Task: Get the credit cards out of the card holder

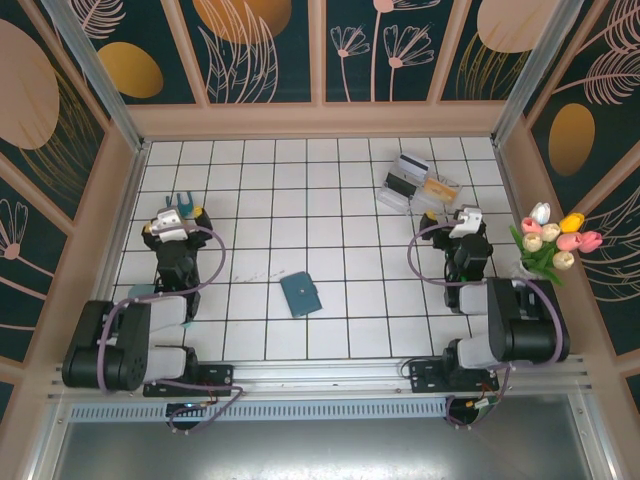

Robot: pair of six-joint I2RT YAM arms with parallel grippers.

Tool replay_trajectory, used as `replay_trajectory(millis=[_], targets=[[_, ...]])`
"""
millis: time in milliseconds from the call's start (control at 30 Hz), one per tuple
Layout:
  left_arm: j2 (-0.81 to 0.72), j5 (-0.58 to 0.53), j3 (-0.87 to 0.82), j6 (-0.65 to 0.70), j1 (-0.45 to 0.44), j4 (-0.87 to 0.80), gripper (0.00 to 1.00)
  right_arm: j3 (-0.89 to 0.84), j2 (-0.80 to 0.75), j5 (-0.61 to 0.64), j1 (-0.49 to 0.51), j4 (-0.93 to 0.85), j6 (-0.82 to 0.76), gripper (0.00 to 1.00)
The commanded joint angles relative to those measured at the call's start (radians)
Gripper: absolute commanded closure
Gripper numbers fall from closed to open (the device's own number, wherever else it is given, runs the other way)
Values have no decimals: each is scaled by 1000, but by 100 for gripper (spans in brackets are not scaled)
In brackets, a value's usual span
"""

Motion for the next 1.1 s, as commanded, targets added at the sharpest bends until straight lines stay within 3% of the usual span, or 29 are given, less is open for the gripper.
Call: replay_trajectory(millis=[0, 267, 467, 600, 800, 1067], targets=[[-92, -41, 51, -121, 6, -222, 1, 39, -106, 72, 49, -180, -13, 1], [-264, 53, 236, -300, 7, -711, 1, 134, -309, 225, 232, -541, 38, 1], [-298, 127, 353, -494, 6, -992, 1, 284, -357, 203, 320, -856, 287, 1], [-295, 298, 403, -561, 6, -1084, 1, 355, -319, 201, 417, -973, 381, 1], [-294, 519, 389, -638, 6, -1075, 1, 487, -205, 305, 620, -1097, 485, 1], [-286, 709, 305, -663, -20, -1117, 1, 658, 25, 216, 802, -1212, 625, 1]])
